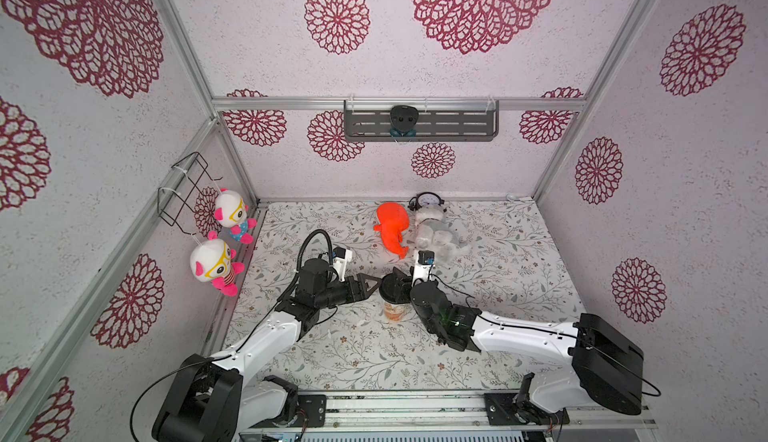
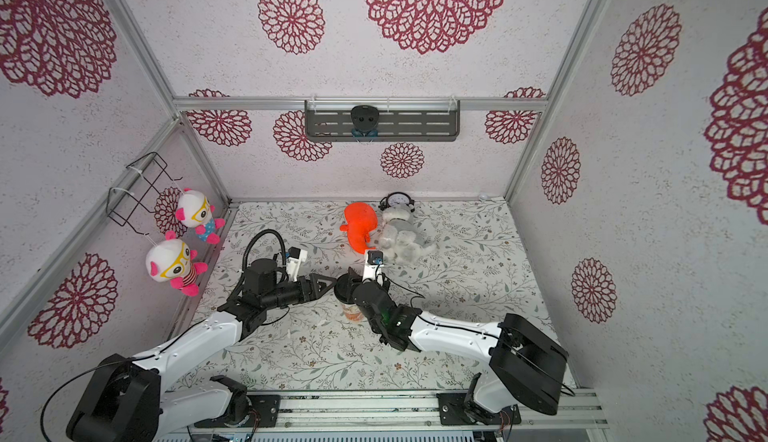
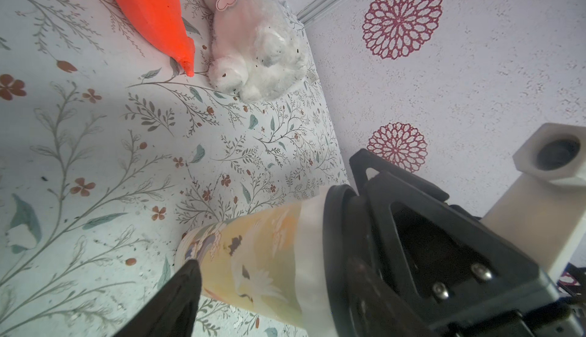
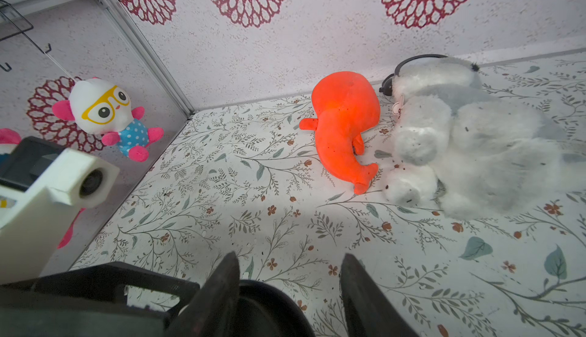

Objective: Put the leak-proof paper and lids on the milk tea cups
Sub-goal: Secure the cup lid on the cup.

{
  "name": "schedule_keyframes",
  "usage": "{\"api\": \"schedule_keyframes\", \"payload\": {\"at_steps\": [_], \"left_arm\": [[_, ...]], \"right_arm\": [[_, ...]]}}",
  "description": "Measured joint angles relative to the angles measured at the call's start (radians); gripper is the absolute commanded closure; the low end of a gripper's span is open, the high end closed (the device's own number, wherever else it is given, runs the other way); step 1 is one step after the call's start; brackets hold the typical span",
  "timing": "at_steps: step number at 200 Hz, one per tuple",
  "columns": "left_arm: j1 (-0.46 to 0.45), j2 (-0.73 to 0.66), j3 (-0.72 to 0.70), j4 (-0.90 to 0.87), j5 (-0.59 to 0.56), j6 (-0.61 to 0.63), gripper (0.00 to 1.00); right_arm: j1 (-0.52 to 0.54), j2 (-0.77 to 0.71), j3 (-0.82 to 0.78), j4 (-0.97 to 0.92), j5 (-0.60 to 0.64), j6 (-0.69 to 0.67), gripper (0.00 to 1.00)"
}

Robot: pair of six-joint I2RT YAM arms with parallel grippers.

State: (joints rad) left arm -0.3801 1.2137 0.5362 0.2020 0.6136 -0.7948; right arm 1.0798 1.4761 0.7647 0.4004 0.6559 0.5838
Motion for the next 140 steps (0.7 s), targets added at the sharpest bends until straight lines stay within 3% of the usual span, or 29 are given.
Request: {"api": "schedule_keyframes", "payload": {"at_steps": [62,140], "left_arm": [[0.000,0.018,-0.008,0.038,0.004,-0.010,0.34],[-0.042,0.182,-0.095,0.455,-0.023,-0.159,0.46]], "right_arm": [[0.000,0.002,0.002,0.000,0.003,-0.010,0.47],[0.000,0.024,0.022,0.003,0.006,-0.018,0.47]]}}
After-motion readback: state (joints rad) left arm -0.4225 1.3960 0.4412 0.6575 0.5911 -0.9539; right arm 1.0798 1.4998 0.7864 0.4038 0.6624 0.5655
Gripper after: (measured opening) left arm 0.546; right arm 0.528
